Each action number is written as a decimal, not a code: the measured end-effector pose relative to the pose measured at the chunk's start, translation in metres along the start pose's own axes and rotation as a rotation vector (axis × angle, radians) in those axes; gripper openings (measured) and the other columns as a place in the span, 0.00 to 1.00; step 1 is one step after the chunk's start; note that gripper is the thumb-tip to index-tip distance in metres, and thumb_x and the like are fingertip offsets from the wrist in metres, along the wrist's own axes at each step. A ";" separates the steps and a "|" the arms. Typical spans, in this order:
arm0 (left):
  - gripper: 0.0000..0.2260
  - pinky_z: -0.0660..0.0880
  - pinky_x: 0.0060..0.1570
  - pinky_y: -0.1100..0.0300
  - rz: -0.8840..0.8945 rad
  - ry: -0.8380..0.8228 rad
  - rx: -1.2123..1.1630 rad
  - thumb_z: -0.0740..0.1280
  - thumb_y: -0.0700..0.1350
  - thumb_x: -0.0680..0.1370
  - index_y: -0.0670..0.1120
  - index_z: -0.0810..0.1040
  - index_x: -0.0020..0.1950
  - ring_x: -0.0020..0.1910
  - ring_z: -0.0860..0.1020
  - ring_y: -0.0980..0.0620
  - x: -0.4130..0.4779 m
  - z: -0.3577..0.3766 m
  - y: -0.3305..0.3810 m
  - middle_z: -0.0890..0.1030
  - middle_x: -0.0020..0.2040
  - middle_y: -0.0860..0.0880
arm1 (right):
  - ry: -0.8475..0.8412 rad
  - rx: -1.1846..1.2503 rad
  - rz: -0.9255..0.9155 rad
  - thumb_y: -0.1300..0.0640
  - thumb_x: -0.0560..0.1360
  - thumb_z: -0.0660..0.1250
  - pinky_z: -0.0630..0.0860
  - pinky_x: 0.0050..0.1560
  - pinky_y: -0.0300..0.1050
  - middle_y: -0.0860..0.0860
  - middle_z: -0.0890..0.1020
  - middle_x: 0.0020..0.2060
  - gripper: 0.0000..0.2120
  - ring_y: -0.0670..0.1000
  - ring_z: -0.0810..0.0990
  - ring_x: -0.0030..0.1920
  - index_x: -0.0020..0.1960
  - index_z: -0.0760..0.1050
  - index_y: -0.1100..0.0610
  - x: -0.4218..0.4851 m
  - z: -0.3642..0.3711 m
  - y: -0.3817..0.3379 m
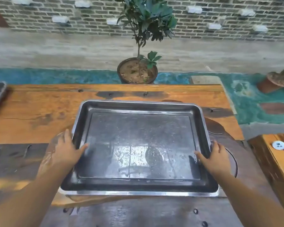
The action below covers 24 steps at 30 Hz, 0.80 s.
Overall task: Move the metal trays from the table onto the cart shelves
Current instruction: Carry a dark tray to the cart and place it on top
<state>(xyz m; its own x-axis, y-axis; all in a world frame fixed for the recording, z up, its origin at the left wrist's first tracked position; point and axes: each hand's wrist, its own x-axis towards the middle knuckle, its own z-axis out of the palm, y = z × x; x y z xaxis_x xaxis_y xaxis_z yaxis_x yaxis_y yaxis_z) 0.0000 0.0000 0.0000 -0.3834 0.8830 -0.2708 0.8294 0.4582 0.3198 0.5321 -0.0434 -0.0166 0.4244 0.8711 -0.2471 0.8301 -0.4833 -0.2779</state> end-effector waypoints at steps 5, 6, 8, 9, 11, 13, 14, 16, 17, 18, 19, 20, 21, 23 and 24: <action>0.41 0.66 0.66 0.36 -0.054 -0.017 -0.001 0.72 0.60 0.72 0.46 0.56 0.78 0.70 0.65 0.33 0.018 0.006 -0.012 0.64 0.73 0.37 | 0.002 0.029 0.076 0.38 0.72 0.69 0.68 0.68 0.61 0.61 0.64 0.72 0.39 0.62 0.63 0.72 0.75 0.61 0.57 0.002 0.016 0.010; 0.41 0.67 0.66 0.36 -0.045 -0.029 0.022 0.72 0.59 0.72 0.48 0.55 0.78 0.69 0.66 0.32 0.018 0.010 -0.017 0.64 0.73 0.37 | 0.024 0.028 0.074 0.40 0.72 0.70 0.68 0.67 0.61 0.61 0.64 0.72 0.37 0.63 0.63 0.72 0.74 0.62 0.57 0.002 0.019 0.012; 0.41 0.68 0.64 0.35 -0.033 -0.029 0.030 0.72 0.58 0.73 0.53 0.54 0.78 0.68 0.67 0.31 0.021 0.017 -0.029 0.65 0.73 0.37 | 0.067 0.054 0.077 0.42 0.72 0.71 0.68 0.67 0.61 0.62 0.65 0.72 0.35 0.63 0.64 0.72 0.73 0.64 0.56 0.004 0.022 0.014; 0.40 0.68 0.64 0.35 -0.052 -0.018 0.028 0.72 0.59 0.72 0.56 0.54 0.78 0.67 0.68 0.31 0.022 0.020 -0.034 0.66 0.72 0.37 | 0.073 0.076 0.099 0.43 0.73 0.71 0.68 0.67 0.60 0.62 0.64 0.73 0.35 0.63 0.64 0.72 0.73 0.65 0.56 0.006 0.024 0.015; 0.36 0.70 0.61 0.36 -0.084 0.010 0.038 0.69 0.64 0.72 0.57 0.58 0.75 0.64 0.71 0.32 0.024 0.022 -0.041 0.69 0.69 0.39 | 0.061 0.123 0.127 0.44 0.74 0.71 0.68 0.65 0.58 0.62 0.65 0.72 0.33 0.63 0.66 0.70 0.73 0.66 0.57 0.008 0.028 0.017; 0.32 0.73 0.58 0.36 -0.081 0.018 0.100 0.62 0.69 0.71 0.55 0.66 0.71 0.59 0.75 0.32 0.026 0.025 -0.045 0.72 0.66 0.41 | 0.045 0.122 0.123 0.45 0.75 0.69 0.70 0.63 0.56 0.62 0.69 0.68 0.27 0.63 0.69 0.66 0.67 0.71 0.61 0.010 0.030 0.019; 0.32 0.74 0.57 0.37 -0.084 0.010 0.135 0.59 0.70 0.71 0.53 0.68 0.69 0.58 0.75 0.32 0.026 0.025 -0.045 0.73 0.65 0.42 | 0.042 0.110 0.124 0.45 0.75 0.69 0.69 0.63 0.56 0.62 0.70 0.67 0.26 0.63 0.70 0.66 0.65 0.73 0.62 0.011 0.031 0.020; 0.32 0.73 0.57 0.38 -0.096 0.006 0.163 0.59 0.69 0.73 0.50 0.70 0.69 0.59 0.75 0.32 0.026 0.025 -0.044 0.72 0.67 0.43 | 0.038 0.101 0.134 0.46 0.76 0.68 0.69 0.64 0.55 0.62 0.70 0.68 0.25 0.64 0.70 0.66 0.63 0.75 0.64 0.014 0.030 0.020; 0.30 0.73 0.58 0.38 -0.095 0.010 0.160 0.61 0.67 0.74 0.48 0.71 0.69 0.60 0.74 0.32 0.025 0.025 -0.042 0.71 0.68 0.42 | 0.028 0.098 0.132 0.46 0.76 0.68 0.68 0.65 0.55 0.62 0.68 0.69 0.24 0.63 0.69 0.67 0.62 0.75 0.65 0.015 0.029 0.020; 0.29 0.73 0.58 0.38 -0.083 0.014 0.152 0.63 0.64 0.75 0.45 0.72 0.68 0.60 0.74 0.31 0.024 0.025 -0.040 0.72 0.67 0.40 | 0.022 0.092 0.121 0.46 0.76 0.68 0.67 0.66 0.55 0.62 0.66 0.72 0.24 0.63 0.68 0.69 0.62 0.75 0.65 0.015 0.027 0.019; 0.26 0.73 0.57 0.38 -0.064 0.018 0.138 0.66 0.60 0.76 0.44 0.73 0.66 0.58 0.74 0.31 0.024 0.024 -0.038 0.73 0.65 0.38 | 0.020 0.091 0.112 0.47 0.76 0.68 0.67 0.66 0.56 0.61 0.63 0.74 0.23 0.63 0.67 0.70 0.62 0.75 0.64 0.015 0.025 0.017; 0.24 0.73 0.56 0.38 -0.047 0.021 0.118 0.68 0.58 0.76 0.43 0.74 0.64 0.57 0.75 0.30 0.023 0.023 -0.036 0.75 0.61 0.37 | 0.023 0.093 0.108 0.47 0.76 0.68 0.68 0.66 0.56 0.59 0.60 0.76 0.23 0.63 0.66 0.72 0.63 0.75 0.63 0.015 0.022 0.015; 0.22 0.74 0.55 0.39 -0.035 0.026 0.090 0.69 0.55 0.76 0.42 0.75 0.63 0.55 0.75 0.30 0.022 0.021 -0.035 0.76 0.58 0.36 | 0.027 0.093 0.109 0.47 0.76 0.69 0.68 0.66 0.56 0.57 0.58 0.77 0.23 0.62 0.66 0.72 0.64 0.75 0.62 0.014 0.019 0.013; 0.21 0.74 0.55 0.39 -0.003 0.030 0.002 0.71 0.51 0.75 0.44 0.75 0.65 0.56 0.76 0.32 0.019 0.014 -0.033 0.78 0.57 0.36 | 0.033 0.093 0.100 0.48 0.76 0.69 0.69 0.65 0.56 0.54 0.57 0.78 0.22 0.62 0.67 0.71 0.65 0.75 0.59 0.011 0.010 0.011; 0.22 0.74 0.57 0.40 0.017 0.025 -0.049 0.72 0.49 0.75 0.45 0.75 0.67 0.57 0.76 0.33 0.017 0.009 -0.033 0.78 0.59 0.37 | 0.035 0.090 0.087 0.48 0.76 0.69 0.70 0.64 0.56 0.54 0.57 0.78 0.21 0.63 0.69 0.70 0.65 0.76 0.58 0.009 0.004 0.010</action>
<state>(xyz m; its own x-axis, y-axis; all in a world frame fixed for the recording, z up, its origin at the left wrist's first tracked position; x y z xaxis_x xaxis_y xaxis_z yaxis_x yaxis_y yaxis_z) -0.0301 -0.0014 -0.0233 -0.3798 0.8928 -0.2422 0.8154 0.4467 0.3681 0.5426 -0.0403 -0.0257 0.5071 0.8274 -0.2414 0.7545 -0.5615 -0.3397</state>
